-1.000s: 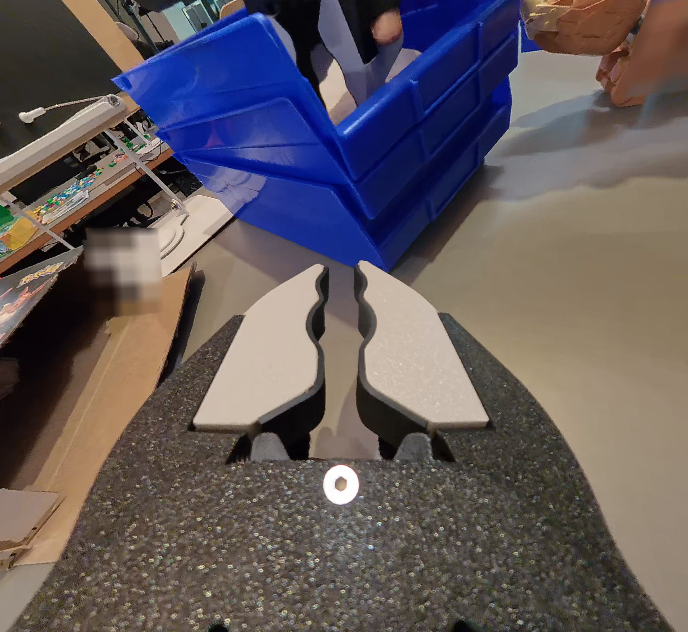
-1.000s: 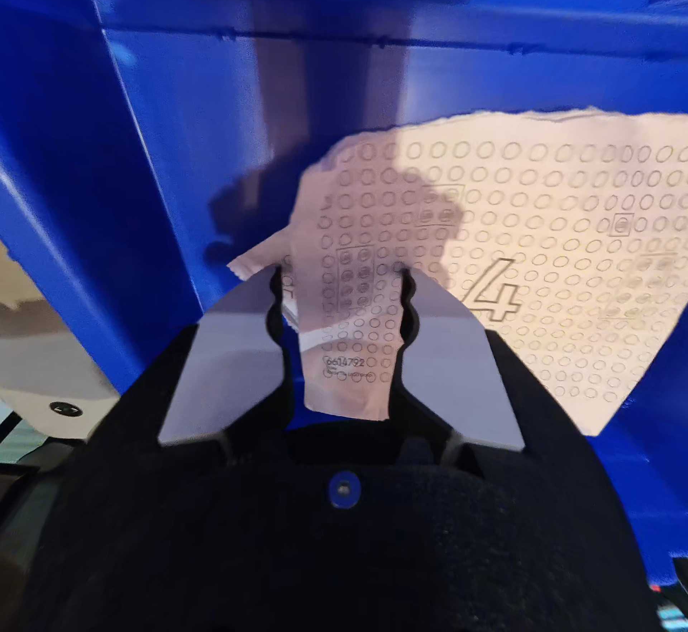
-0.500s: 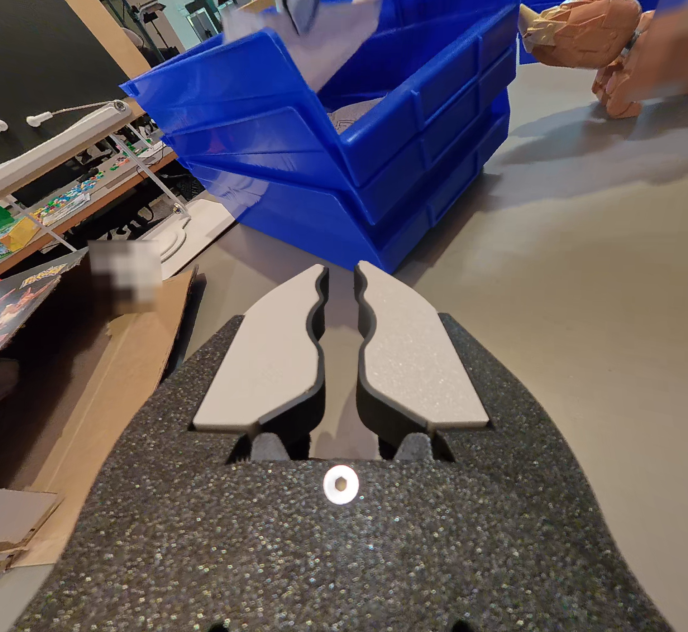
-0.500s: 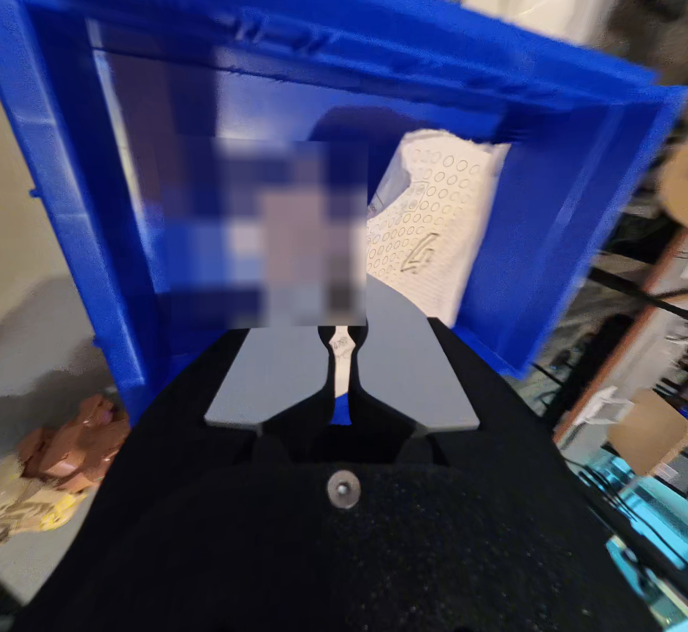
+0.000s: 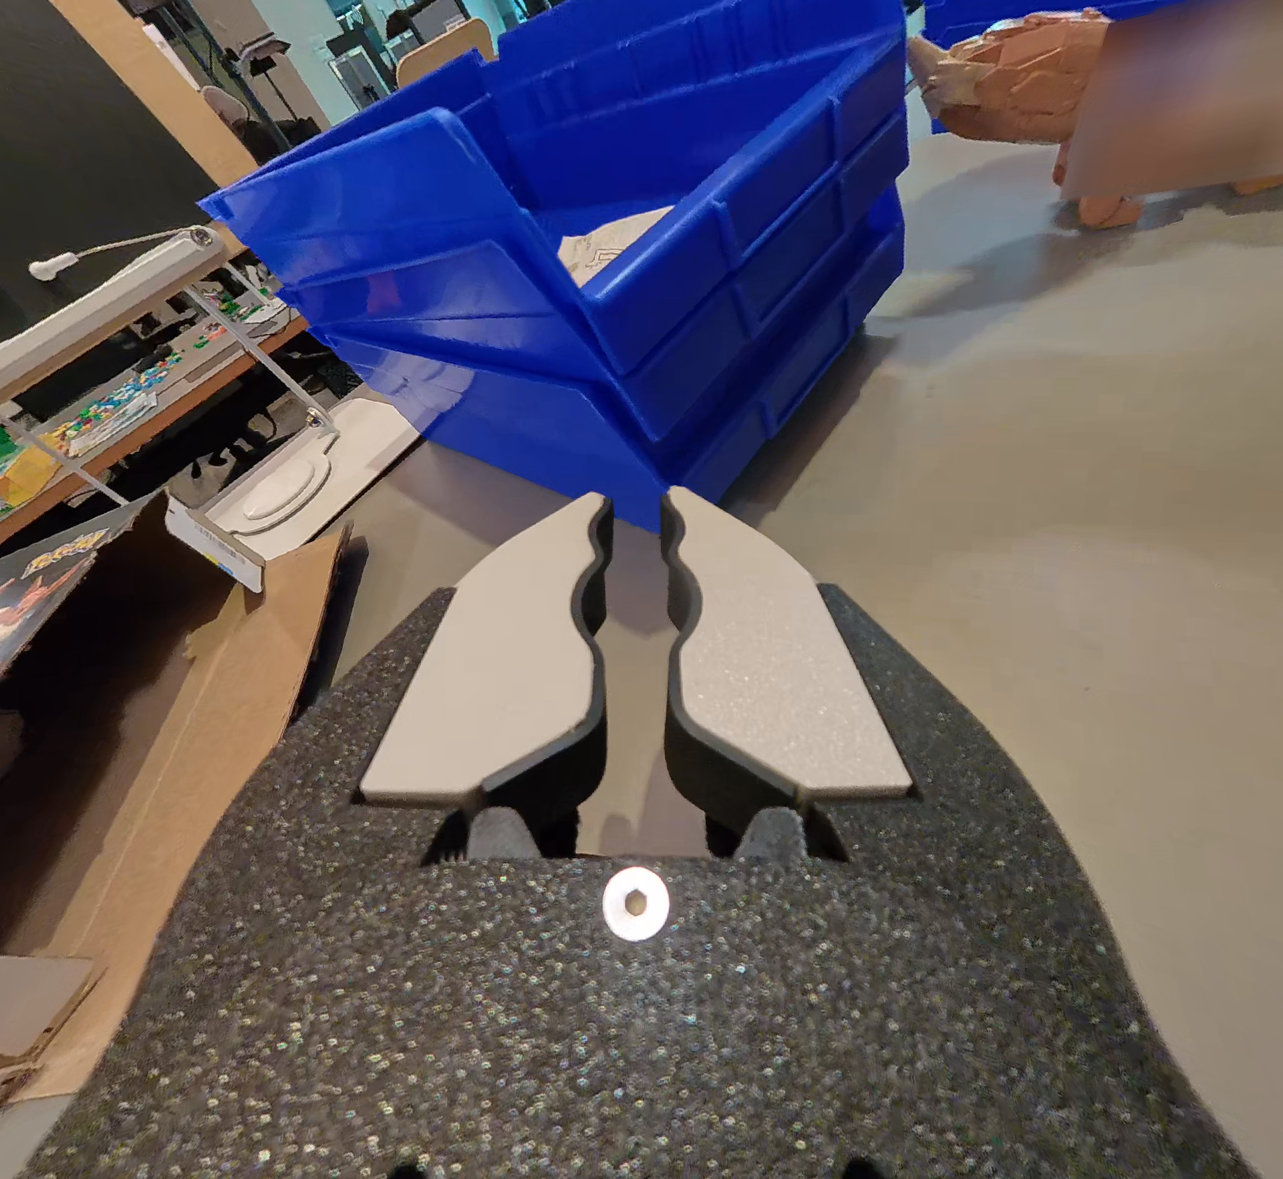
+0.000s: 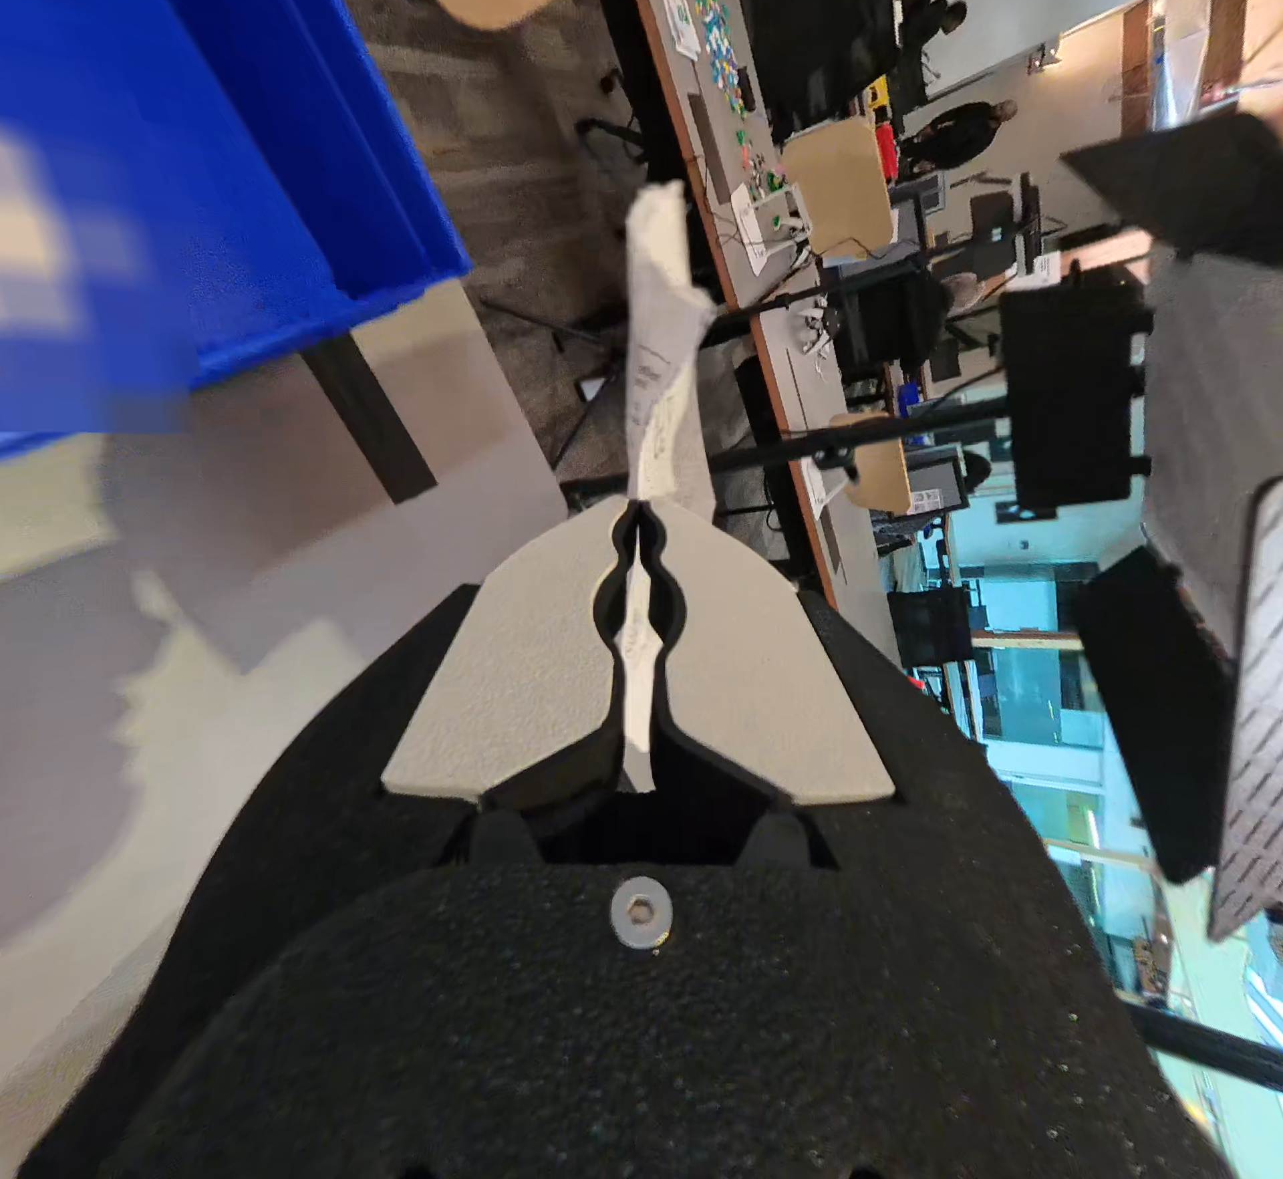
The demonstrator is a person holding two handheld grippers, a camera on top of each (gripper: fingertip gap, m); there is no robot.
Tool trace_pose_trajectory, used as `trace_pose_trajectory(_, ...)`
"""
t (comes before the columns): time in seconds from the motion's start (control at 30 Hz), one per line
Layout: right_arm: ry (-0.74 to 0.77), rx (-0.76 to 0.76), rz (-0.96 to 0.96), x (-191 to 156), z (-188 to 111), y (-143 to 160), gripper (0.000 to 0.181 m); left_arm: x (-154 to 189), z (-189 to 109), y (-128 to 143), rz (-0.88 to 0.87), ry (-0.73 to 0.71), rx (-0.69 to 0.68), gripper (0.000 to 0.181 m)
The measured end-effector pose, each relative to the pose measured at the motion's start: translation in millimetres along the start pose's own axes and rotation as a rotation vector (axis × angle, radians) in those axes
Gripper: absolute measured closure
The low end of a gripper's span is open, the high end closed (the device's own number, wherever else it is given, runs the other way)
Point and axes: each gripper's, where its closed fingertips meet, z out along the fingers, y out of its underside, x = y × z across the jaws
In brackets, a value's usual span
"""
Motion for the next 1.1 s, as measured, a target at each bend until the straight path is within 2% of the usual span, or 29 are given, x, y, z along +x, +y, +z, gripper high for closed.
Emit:
trace_pose_trajectory(0.1, -0.045, -0.044, -0.019, -32, 8, 32, 0.181, 2, 1, 1, 0.02, -0.003, -0.006, 0.169)
trace_pose_trajectory(0.2, -0.115, -0.114, -0.061, -78, 32, 68, 0.181, 2, 2, 2, 0.019, -0.005, -0.009, 0.169)
trace_pose_trajectory(0.3, -0.25, -0.151, -0.071, -134, 56, 96, 0.181, 1, 3, 4, 0.013, -0.003, -0.014, 0.169)
trace_pose_trajectory(0.4, -0.403, -0.163, -0.077, -185, 69, 112, 0.181, 3, 3, 5, 0.011, 0.002, -0.016, 0.169)
trace_pose_trajectory(0.5, -0.5, -0.171, -0.067, -214, 72, 118, 0.162, 5, 3, 4, 0.017, 0.007, -0.015, 0.169)
trace_pose_trajectory(0.57, -0.521, -0.168, -0.062, -215, 70, 117, 0.149, 5, 3, 4, 0.02, 0.008, -0.014, 0.169)
trace_pose_trajectory(0.63, -0.516, -0.147, -0.051, -203, 63, 110, 0.145, 6, 3, 4, 0.02, 0.01, -0.015, 0.169)
trace_pose_trajectory(0.73, -0.456, -0.113, -0.048, -168, 52, 94, 0.145, 6, 3, 2, 0.016, 0.012, -0.009, 0.169)
trace_pose_trajectory(0.87, -0.455, -0.027, -0.109, -140, 34, 39, 0.139, 7, 2, 0, 0.018, 0.015, -0.002, 0.169)
trace_pose_trajectory(0.97, -0.561, 0.015, -0.24, -160, 26, -16, 0.132, 8, 3, 1, 0.023, 0.018, -0.007, 0.169)
trace_pose_trajectory(1.1, -0.732, -0.015, -0.498, -219, 37, -66, 0.122, 6, 2, 0, 0.017, 0.011, -0.003, 0.169)
